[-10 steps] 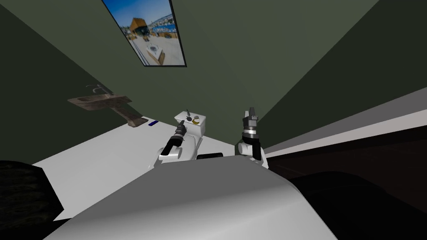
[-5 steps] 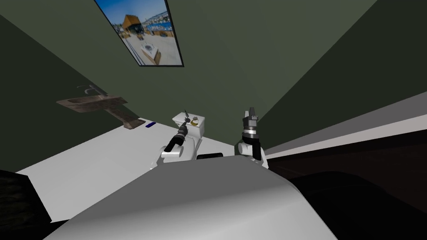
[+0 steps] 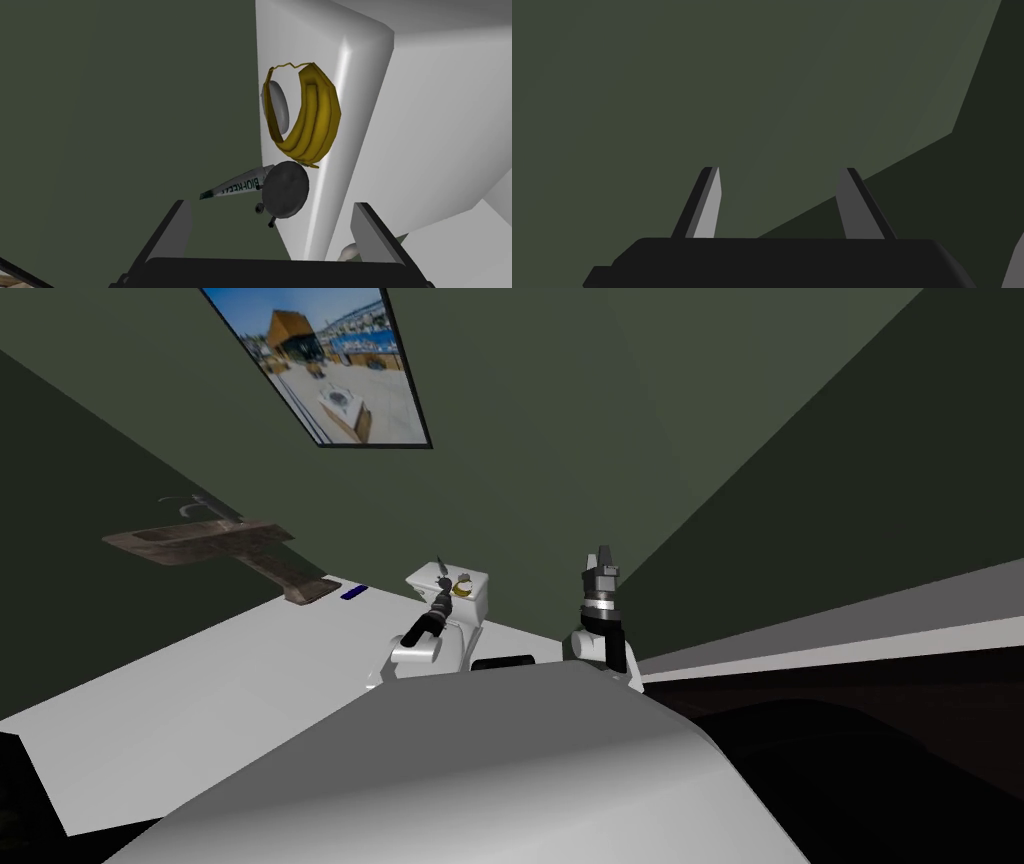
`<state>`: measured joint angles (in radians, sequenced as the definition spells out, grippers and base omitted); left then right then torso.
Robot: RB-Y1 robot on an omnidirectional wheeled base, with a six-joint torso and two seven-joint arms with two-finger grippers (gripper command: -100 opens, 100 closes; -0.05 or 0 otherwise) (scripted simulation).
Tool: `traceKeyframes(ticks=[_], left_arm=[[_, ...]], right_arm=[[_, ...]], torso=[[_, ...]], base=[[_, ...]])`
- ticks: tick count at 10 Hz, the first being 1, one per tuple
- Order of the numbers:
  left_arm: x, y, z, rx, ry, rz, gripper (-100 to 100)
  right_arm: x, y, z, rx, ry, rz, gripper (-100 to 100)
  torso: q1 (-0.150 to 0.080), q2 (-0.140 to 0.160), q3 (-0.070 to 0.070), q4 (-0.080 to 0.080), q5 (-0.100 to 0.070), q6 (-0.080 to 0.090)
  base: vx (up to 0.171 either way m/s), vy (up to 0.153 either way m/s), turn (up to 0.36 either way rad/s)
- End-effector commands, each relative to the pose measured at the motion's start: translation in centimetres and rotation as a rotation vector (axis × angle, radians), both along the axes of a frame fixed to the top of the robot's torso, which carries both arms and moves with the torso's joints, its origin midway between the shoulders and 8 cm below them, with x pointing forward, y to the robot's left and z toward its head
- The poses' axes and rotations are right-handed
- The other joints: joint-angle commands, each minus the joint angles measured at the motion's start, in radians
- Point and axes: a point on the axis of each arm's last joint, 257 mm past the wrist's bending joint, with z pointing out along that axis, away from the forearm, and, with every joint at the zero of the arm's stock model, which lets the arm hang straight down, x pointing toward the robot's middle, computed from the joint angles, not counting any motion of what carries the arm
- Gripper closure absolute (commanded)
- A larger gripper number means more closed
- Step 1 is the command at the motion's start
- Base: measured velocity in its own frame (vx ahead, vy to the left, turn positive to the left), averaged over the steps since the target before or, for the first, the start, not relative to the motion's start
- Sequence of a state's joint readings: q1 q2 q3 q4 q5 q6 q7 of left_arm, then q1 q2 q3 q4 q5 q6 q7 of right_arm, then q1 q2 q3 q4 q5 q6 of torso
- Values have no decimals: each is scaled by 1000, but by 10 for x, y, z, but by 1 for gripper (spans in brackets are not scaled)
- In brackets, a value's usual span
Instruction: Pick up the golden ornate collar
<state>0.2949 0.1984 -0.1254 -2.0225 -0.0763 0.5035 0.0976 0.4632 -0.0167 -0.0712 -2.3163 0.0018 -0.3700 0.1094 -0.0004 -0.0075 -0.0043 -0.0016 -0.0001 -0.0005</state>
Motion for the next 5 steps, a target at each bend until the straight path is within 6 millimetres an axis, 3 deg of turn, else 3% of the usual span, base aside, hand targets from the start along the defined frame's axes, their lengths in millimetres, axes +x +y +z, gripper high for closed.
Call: traceKeyframes(ticks=[1,5], left_arm=[[-1,0,-13,18,46,-3,-100],[-9,3,-48,57,158,-10,-100]], right_arm=[[0,0,0,0,0,0,0],[0,0,0,0,0,0,0]], torso=[[0,0,0,0,0,0],[-1,-1,0,0,0,0]], base=[[98,-24,-25],[115,-22,-31]])
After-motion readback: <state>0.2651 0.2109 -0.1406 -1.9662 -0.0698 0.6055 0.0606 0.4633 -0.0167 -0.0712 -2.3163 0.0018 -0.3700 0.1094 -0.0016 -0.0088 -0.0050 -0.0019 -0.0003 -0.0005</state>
